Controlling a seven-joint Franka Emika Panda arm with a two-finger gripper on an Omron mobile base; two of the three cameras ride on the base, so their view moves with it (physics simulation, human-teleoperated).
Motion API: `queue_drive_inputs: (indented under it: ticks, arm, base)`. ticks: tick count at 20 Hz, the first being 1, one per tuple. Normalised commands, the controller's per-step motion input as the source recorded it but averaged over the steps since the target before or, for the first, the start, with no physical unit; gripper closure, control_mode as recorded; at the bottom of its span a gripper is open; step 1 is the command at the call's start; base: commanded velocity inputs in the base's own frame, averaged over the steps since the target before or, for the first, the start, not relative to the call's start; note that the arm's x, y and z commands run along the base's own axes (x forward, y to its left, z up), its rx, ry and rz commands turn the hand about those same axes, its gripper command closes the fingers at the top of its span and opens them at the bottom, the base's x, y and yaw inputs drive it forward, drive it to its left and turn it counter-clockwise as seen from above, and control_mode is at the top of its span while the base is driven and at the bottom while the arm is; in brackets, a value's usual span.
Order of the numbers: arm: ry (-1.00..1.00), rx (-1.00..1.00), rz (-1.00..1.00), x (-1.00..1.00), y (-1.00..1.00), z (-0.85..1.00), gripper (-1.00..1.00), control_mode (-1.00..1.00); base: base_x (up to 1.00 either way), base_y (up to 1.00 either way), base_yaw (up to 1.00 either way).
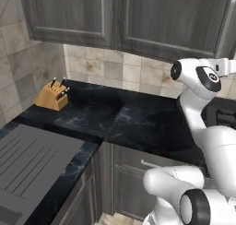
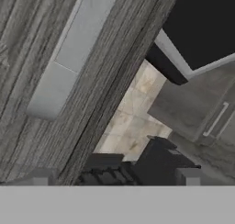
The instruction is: Pick the mug and place it in the sink. Pick the bowl and place it in the open cabinet and then close the cabinet.
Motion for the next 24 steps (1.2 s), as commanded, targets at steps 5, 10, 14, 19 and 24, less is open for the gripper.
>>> queue_drive_inputs:
  ticks: [5,10,14,19,24]
  arm:
    - [-0.21,0.0,-0.01,0.37,-1.0,-0.26,-1.0,-1.0]
    - [-0.04,-0.02,0.0,0.46,-1.0,-0.09,-1.0,-1.0]
    - [0.0,-0.06,0.0,0.55,-1.0,0.0,-1.0,-1.0]
    - [0.01,-0.11,0.0,0.57,-1.0,0.0,-1.0,-1.0]
    - [0.0,-0.09,-0.01,0.59,-1.0,-0.06,-1.0,-1.0]
  base:
    - [0.0,0.0,0.0]
    - [0.0,0.0,0.0]
    - [0.0,0.0,0.0]
    - [0.0,0.0,0.0]
    - [0.0,0.0,0.0]
